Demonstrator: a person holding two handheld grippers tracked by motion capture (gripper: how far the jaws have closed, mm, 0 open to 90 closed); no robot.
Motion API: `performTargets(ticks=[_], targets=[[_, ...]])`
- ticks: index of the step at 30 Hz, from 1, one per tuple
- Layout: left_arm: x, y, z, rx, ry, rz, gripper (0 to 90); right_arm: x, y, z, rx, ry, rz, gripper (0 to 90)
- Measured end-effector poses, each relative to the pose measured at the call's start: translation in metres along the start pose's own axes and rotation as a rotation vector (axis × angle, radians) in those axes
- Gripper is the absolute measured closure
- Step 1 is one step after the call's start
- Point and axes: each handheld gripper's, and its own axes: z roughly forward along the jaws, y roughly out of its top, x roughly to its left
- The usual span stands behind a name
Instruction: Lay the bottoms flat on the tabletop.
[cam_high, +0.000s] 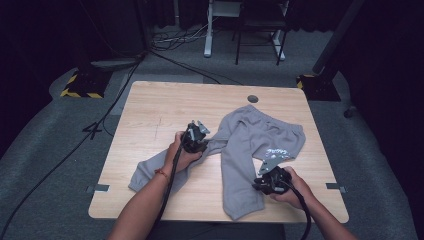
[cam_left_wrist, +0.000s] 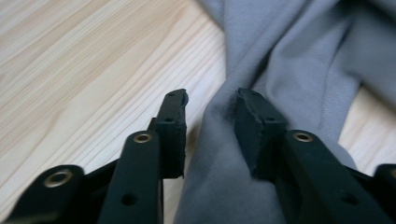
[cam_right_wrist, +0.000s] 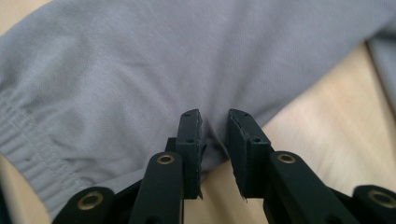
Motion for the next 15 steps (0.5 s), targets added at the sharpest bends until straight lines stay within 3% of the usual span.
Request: performTargets(ticks=[3, 4, 6, 9, 12, 13, 15], targets=[[0.016, -0.017, -0.011, 0.032, 0.071, -0.047, 69.3, 0.006, -0.013, -0.009, 0.029, 0.031, -0.016, 73.9], [0.021, -0.021, -0.014, 0.032, 0.076, -0.061, 70.2, 0.008, -0.018, -0.013, 0.042, 0.038, -0.011, 73.4], [0.034, -0.032, -0.024, 0.051, 0.071, -0.132, 69.7, 0.011, -0.025, -0.019, 0.071, 0.049, -0.013, 70.2], [0.041, -0.041, -0.034, 0.089, 0.092, -0.144, 65.5, 0.013, -0.031, -0.025, 0.118, 0.071, -0.018, 66.3], [0.044, -0.045, -0.040, 0.071, 0.014, -0.147, 57.5, 0.012, -0.031, -0.027, 0.173, 0.043, -0.057, 57.7], [0.044, -0.045, -0.043, 0.045, -0.030, -0.125, 54.0, 0.010, -0.029, -0.027, 0.168, 0.032, -0.057, 55.8], [0.041, -0.040, -0.045, 0.023, -0.018, -0.093, 52.0, 0.004, -0.022, -0.026, 0.095, -0.004, -0.007, 50.0]])
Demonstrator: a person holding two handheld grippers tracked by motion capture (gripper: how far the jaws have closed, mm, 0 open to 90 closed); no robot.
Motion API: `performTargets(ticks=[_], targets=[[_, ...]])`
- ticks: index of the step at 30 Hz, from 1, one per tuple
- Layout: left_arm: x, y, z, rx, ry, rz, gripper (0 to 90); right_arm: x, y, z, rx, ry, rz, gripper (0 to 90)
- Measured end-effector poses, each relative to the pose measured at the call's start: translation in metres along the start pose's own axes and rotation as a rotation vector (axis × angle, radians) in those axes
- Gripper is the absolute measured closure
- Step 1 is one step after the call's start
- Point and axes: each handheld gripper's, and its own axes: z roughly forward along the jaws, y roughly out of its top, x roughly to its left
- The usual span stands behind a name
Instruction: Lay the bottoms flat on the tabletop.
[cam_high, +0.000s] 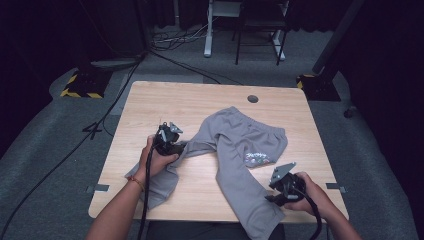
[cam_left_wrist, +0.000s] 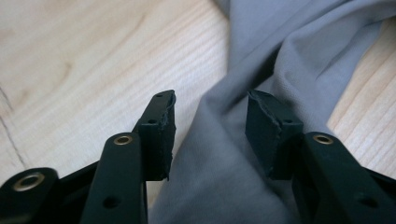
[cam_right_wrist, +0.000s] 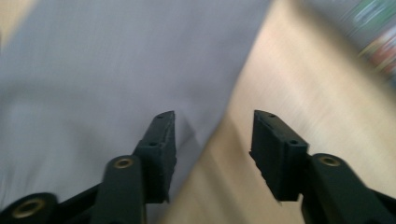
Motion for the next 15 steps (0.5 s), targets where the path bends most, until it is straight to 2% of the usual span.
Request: performTargets(ticks=[1, 2, 3, 4, 5, 7, 9, 12, 13, 14, 15], targets=[[-0.001, 0.003, 0.000, -0.024, -0.028, 0.004, 50.0, -0.006, 0.006, 0.001, -0.061, -0.013, 0.031, 48.6], [-0.003, 0.007, 0.000, -0.054, -0.054, 0.019, 48.9, -0.010, 0.012, 0.003, -0.106, -0.038, 0.040, 45.5], [-0.005, 0.011, 0.000, -0.063, -0.059, 0.026, 48.3, -0.015, 0.019, 0.005, -0.147, -0.052, 0.052, 44.6], [-0.008, 0.018, 0.003, -0.064, -0.056, 0.038, 46.4, -0.018, 0.024, 0.007, -0.171, -0.043, 0.066, 45.3], [-0.010, 0.022, 0.006, -0.064, -0.074, 0.047, 42.7, -0.023, 0.033, 0.011, -0.217, -0.045, 0.079, 44.4], [-0.018, 0.033, 0.016, -0.066, -0.070, 0.064, 40.2, -0.027, 0.049, 0.019, -0.269, -0.053, 0.105, 42.4], [-0.024, 0.041, 0.026, -0.041, -0.087, 0.078, 37.2, -0.030, 0.064, 0.032, -0.272, -0.042, 0.115, 40.1], [-0.034, 0.050, 0.039, -0.020, -0.079, 0.105, 37.5, -0.032, 0.076, 0.049, -0.257, -0.016, 0.155, 43.2], [-0.038, 0.051, 0.045, 0.000, -0.048, 0.119, 39.5, -0.030, 0.078, 0.054, -0.246, -0.025, 0.150, 48.0], [-0.039, 0.052, 0.049, 0.022, -0.035, 0.121, 41.7, -0.028, 0.080, 0.058, -0.235, -0.025, 0.134, 57.4], [-0.038, 0.051, 0.050, 0.016, -0.043, 0.112, 46.4, -0.024, 0.079, 0.058, -0.238, -0.018, 0.108, 70.5]])
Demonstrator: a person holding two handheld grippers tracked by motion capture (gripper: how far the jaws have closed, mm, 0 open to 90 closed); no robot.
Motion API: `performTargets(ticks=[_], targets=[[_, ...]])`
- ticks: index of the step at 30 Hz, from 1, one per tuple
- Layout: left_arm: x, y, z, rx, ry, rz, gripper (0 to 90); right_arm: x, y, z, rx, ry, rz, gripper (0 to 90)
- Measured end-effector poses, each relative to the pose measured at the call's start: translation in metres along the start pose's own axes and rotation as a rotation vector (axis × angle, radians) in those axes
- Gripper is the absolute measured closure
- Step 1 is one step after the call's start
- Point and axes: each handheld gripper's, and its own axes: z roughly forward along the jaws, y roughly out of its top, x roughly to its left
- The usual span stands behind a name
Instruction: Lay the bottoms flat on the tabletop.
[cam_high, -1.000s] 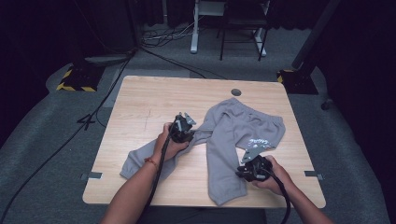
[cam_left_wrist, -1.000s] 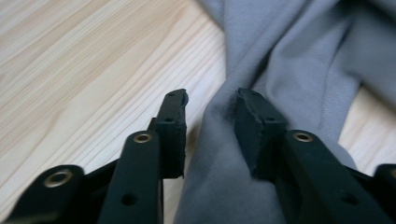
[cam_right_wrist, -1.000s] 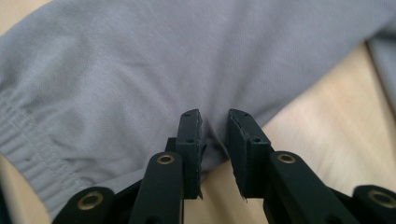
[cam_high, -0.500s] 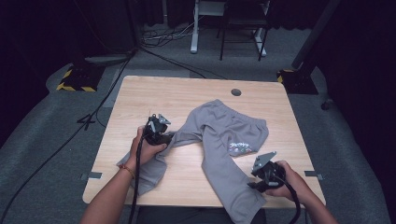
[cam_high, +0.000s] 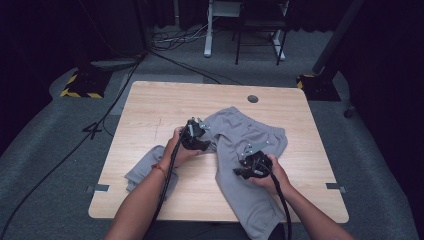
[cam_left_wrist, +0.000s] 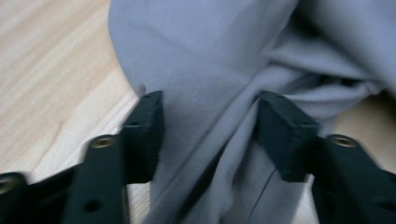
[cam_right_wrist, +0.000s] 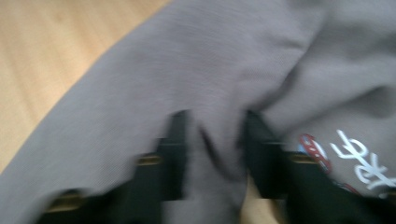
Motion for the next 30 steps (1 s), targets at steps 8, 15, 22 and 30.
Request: performTargets(ticks=[8, 15, 22, 30], targets=[[0.021, -0.011, -0.004, 0.025, 0.138, -0.051, 85.7, 0.003, -0.013, -0.038, 0.021, -0.017, -0.083, 88.7], [0.050, -0.017, -0.007, 0.031, 0.207, -0.240, 87.4, -0.058, -0.025, -0.072, 0.037, -0.281, 0.034, 88.9], [0.057, -0.009, -0.006, 0.046, 0.160, -0.321, 82.7, -0.121, -0.029, -0.080, 0.055, -0.501, 0.157, 88.9], [0.042, -0.005, -0.010, 0.102, 0.003, -0.137, 66.0, -0.138, -0.042, -0.086, -0.033, -0.497, 0.230, 64.9]])
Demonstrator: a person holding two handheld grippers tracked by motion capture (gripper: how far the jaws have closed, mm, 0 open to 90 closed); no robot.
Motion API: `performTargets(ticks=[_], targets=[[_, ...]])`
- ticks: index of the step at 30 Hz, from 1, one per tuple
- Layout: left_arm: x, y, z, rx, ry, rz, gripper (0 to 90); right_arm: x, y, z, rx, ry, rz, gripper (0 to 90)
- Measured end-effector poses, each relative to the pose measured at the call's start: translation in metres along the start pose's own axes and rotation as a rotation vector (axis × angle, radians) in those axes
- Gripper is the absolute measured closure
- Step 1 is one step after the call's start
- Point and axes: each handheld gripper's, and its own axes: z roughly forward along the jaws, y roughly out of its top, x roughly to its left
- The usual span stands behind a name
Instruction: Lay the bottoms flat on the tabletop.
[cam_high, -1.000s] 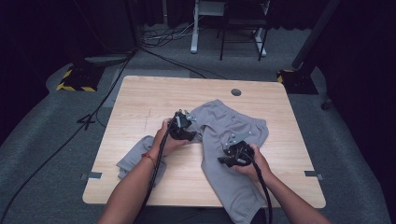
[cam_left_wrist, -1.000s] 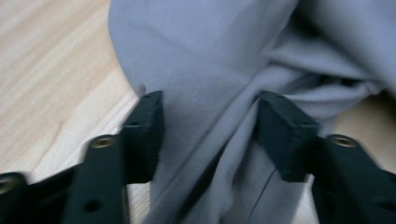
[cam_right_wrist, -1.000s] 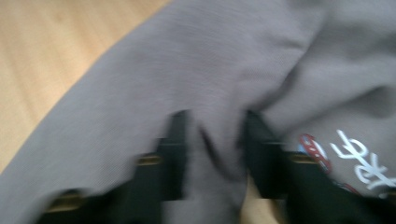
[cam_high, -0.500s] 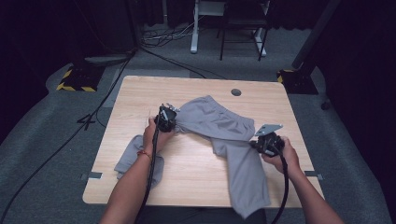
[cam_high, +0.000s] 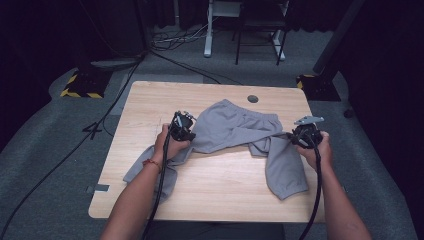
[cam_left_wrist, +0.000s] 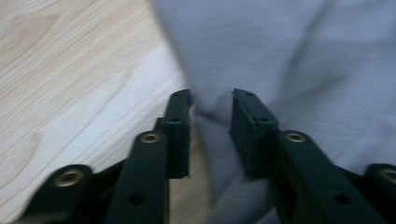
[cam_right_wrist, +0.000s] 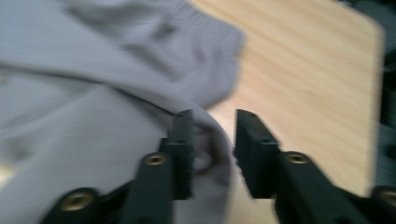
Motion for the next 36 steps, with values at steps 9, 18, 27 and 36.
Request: performTargets(ticks=[9, 18, 27, 36], targets=[[-0.023, 0.014, 0.006, -0.118, -0.035, 0.060, 47.4, 0.022, -0.018, -0.006, 0.023, 0.130, -0.034, 40.2], [-0.017, 0.018, 0.026, -0.106, 0.067, -0.050, 52.6, -0.006, -0.046, 0.007, 0.121, 0.084, 0.165, 29.1], [0.015, 0.002, 0.020, -0.116, 0.262, -0.213, 60.3, 0.003, -0.043, 0.012, 0.118, 0.166, 0.095, 69.1], [0.037, -0.009, 0.011, -0.090, 0.320, -0.316, 61.3, 0.010, -0.031, -0.010, 0.041, 0.105, 0.009, 87.3]])
